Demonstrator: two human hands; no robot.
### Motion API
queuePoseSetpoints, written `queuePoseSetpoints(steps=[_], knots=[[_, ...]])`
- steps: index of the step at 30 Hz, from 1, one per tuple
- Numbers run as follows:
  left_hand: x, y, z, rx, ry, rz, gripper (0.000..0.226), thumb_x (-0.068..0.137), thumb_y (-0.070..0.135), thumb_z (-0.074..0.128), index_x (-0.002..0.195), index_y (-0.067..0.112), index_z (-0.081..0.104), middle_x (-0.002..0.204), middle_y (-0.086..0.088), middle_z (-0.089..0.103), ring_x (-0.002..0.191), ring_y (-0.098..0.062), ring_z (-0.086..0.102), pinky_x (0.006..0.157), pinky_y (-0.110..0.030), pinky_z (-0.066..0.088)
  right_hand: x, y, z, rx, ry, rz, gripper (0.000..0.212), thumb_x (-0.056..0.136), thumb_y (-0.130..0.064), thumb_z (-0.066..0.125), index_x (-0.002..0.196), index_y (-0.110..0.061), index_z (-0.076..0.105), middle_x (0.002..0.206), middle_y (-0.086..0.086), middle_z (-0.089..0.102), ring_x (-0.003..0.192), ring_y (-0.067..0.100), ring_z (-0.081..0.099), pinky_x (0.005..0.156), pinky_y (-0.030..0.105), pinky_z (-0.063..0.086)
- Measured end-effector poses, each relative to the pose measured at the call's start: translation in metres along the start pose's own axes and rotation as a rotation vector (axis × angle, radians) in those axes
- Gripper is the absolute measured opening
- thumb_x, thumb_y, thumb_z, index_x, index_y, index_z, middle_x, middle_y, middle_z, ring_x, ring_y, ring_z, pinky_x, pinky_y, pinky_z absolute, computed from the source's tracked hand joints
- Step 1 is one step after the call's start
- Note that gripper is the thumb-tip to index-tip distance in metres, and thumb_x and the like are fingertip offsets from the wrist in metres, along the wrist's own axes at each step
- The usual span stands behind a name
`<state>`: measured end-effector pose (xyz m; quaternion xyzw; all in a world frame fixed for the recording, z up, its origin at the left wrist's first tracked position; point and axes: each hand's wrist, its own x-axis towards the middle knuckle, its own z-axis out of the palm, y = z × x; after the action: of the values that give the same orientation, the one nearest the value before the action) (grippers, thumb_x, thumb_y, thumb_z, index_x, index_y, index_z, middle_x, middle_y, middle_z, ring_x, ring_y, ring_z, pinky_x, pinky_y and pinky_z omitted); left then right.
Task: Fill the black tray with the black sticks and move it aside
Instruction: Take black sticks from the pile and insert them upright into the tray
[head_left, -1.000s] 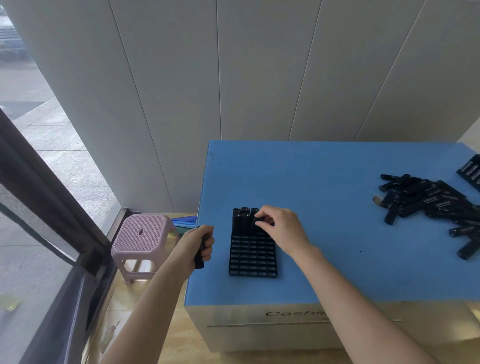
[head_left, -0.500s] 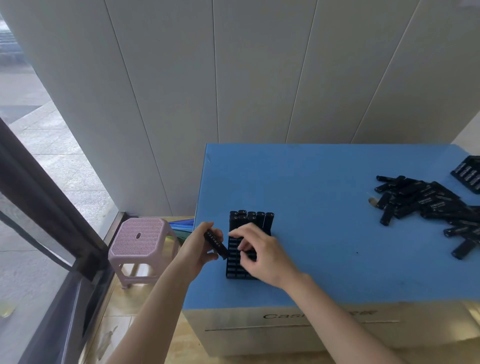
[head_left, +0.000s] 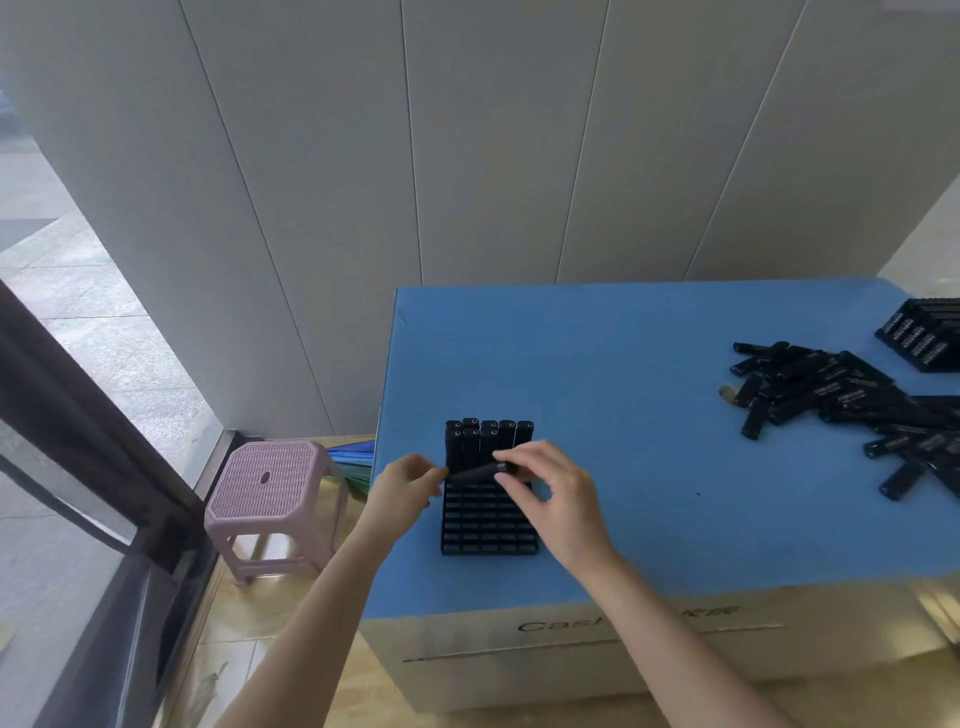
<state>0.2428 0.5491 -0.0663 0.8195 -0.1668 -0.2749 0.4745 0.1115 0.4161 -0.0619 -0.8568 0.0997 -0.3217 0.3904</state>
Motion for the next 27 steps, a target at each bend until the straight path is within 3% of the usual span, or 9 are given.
queuePoseSetpoints(steps=[4, 7, 14, 23, 27], knots=[[0.006, -0.010, -0.013, 0.588, 0.077, 0.163, 0.020, 0.093, 0.030, 0.048, 0.101, 0.015, 0.059, 0.098, 0.002, 0.065, 0.093, -0.021, 0.060, 0.080, -0.032, 0.049, 0.015, 0.014, -0.017, -0.152, 0.016, 0.036, 0.019, 0.078, -0.011, 0.072, 0.096, -0.015, 0.068, 0.089, -0.009, 0.066, 0.078, 0.002, 0.063, 0.078, 0.013, 0.049], [0.008, -0.013, -0.018, 0.814, 0.100, 0.238, 0.026, 0.095, 0.032, 0.043, 0.108, 0.016, 0.058, 0.109, 0.002, 0.065, 0.102, -0.021, 0.058, 0.081, -0.034, 0.049, 0.026, 0.020, -0.020, -0.231, -0.005, 0.040, 0.016, 0.076, -0.011, 0.075, 0.090, -0.014, 0.069, 0.086, -0.007, 0.069, 0.076, 0.004, 0.064, 0.077, 0.019, 0.052], [0.010, -0.019, -0.022, 0.895, 0.115, 0.296, 0.028, 0.096, 0.035, 0.043, 0.111, 0.018, 0.058, 0.111, 0.003, 0.065, 0.107, -0.018, 0.055, 0.091, -0.035, 0.046, 0.039, 0.024, -0.012, -0.265, -0.097, 0.102, 0.013, 0.077, -0.012, 0.073, 0.090, -0.012, 0.071, 0.088, -0.002, 0.072, 0.076, 0.011, 0.065, 0.077, 0.025, 0.053], [0.008, -0.021, -0.024, 0.869, 0.100, 0.317, 0.029, 0.095, 0.036, 0.045, 0.111, 0.017, 0.059, 0.111, 0.003, 0.065, 0.103, -0.017, 0.057, 0.084, -0.034, 0.050, 0.059, 0.017, -0.011, -0.323, -0.231, 0.125, 0.017, 0.082, -0.016, 0.069, 0.098, -0.011, 0.072, 0.094, 0.001, 0.072, 0.085, 0.016, 0.065, 0.084, 0.032, 0.051], [0.008, -0.023, -0.024, 0.859, 0.084, 0.321, 0.028, 0.095, 0.036, 0.045, 0.110, 0.016, 0.059, 0.110, 0.002, 0.065, 0.101, -0.018, 0.059, 0.083, -0.034, 0.052, 0.062, 0.014, -0.011, -0.376, -0.247, 0.097, 0.019, 0.083, -0.016, 0.067, 0.101, -0.008, 0.071, 0.098, 0.003, 0.072, 0.090, 0.017, 0.066, 0.085, 0.023, 0.047]])
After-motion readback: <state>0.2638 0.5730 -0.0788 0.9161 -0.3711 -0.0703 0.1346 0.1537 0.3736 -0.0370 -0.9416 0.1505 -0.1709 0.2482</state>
